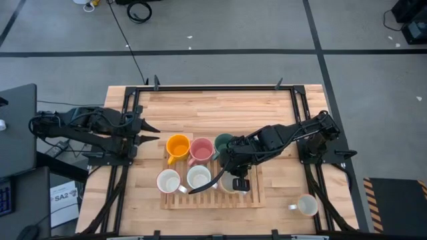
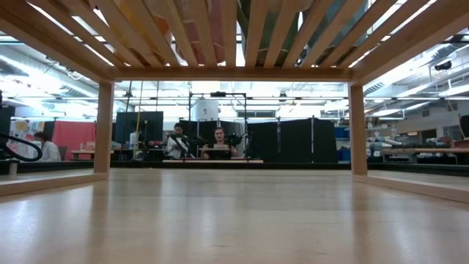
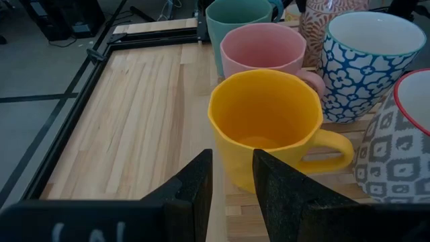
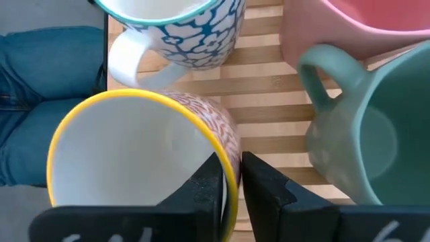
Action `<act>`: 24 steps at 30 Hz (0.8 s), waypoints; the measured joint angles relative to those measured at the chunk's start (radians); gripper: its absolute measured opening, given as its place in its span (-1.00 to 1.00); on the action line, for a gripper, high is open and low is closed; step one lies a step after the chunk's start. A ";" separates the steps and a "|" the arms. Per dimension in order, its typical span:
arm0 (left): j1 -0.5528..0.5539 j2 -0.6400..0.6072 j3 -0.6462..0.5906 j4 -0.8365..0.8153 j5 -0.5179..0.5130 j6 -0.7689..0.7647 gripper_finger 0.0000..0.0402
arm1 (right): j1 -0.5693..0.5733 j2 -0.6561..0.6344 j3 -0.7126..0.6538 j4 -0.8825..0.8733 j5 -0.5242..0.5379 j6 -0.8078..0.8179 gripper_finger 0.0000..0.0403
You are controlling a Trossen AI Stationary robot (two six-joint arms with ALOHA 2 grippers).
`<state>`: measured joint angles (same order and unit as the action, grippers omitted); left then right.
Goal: Place coffee mugs
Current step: Put the red patterned mug on the shelf
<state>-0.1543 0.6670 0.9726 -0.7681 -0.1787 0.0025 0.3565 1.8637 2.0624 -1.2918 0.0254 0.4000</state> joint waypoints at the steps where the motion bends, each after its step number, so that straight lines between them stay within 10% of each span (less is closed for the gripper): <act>1: 0.000 0.000 0.000 0.000 0.000 0.000 -0.43 | 0.000 0.000 0.000 0.002 0.000 0.000 -0.68; 24: 0.000 0.000 0.000 0.000 0.000 0.000 -0.43 | -0.017 0.000 0.000 0.001 -0.006 -0.011 -0.32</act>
<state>-0.1543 0.6671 0.9726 -0.7681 -0.1787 0.0025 0.3392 1.8633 2.0628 -1.2904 0.0192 0.3893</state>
